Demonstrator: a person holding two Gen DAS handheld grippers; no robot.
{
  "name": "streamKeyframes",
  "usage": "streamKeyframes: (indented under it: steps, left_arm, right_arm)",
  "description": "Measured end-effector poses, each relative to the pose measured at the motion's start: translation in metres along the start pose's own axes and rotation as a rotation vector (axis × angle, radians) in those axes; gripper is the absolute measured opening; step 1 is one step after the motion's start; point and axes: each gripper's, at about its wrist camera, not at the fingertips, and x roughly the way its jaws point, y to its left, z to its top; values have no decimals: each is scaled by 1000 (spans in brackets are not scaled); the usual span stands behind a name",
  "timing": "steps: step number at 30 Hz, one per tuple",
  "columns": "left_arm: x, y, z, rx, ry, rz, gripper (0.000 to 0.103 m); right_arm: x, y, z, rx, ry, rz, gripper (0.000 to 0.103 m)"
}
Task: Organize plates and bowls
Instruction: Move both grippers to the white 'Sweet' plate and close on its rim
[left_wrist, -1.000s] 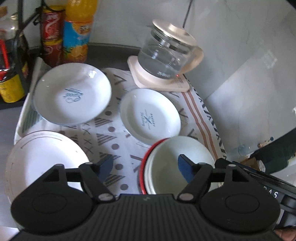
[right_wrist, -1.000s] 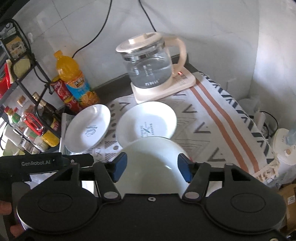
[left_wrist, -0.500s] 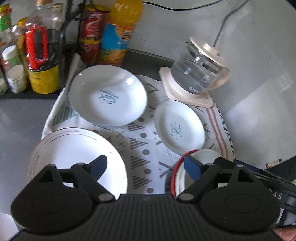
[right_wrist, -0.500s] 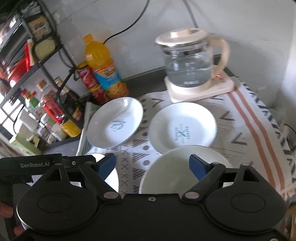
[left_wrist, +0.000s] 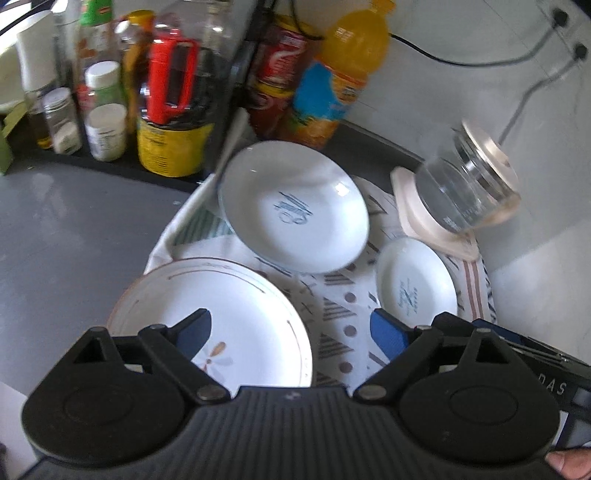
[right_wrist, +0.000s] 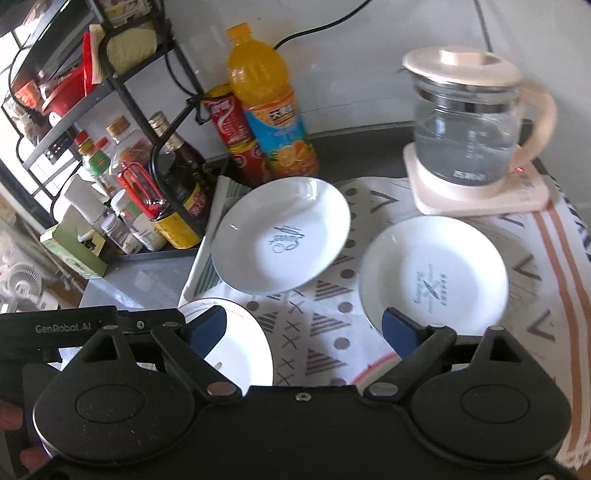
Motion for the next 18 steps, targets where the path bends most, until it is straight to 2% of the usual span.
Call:
streamKeyframes:
  steps: [11,18]
  left_arm:
    - [-2,25,15,-119,-80,37,90]
    - [13,38,27,-197,-111,42,87]
  right_arm:
    - [36,5,30,-78,43,47,90]
    - [67,3,51,-92,69,44,81]
